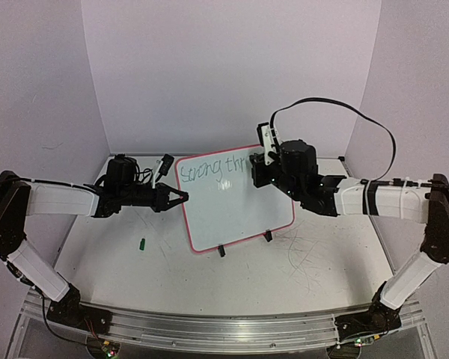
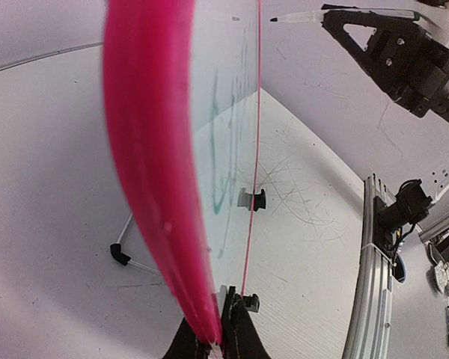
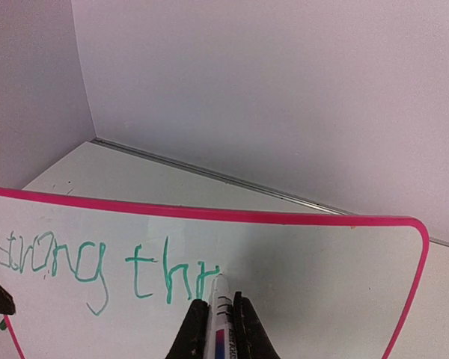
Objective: Write a sentence on the whiteboard
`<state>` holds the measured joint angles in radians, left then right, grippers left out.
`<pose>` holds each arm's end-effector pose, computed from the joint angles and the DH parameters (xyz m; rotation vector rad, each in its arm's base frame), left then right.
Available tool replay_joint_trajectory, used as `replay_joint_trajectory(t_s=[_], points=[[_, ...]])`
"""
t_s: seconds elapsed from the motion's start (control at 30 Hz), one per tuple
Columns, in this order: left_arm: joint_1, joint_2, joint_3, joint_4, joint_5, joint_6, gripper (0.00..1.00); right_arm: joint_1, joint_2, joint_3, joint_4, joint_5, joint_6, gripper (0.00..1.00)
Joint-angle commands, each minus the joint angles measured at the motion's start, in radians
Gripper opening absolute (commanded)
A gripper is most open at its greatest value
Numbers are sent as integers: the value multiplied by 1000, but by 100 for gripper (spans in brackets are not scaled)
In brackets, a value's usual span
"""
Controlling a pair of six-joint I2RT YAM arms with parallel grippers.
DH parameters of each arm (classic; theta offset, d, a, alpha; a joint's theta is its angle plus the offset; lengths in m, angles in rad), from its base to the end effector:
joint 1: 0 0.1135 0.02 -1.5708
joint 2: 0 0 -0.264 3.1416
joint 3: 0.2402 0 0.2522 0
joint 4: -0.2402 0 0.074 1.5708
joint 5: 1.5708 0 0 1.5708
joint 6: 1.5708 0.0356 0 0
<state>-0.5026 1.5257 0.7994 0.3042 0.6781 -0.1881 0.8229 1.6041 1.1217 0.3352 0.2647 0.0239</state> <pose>0.2731 -0.1756 0.2177 0.7696 1.9177 -1.1099 0.2658 0.2728 0.3010 -0.4864 1.6594 0.4004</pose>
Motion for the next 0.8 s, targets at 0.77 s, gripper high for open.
replay_joint_trajectory(t_s=[0.77], points=[[6,15,40,-45,-164,110,0,-15,-48,-18,25,-97,-68,0]])
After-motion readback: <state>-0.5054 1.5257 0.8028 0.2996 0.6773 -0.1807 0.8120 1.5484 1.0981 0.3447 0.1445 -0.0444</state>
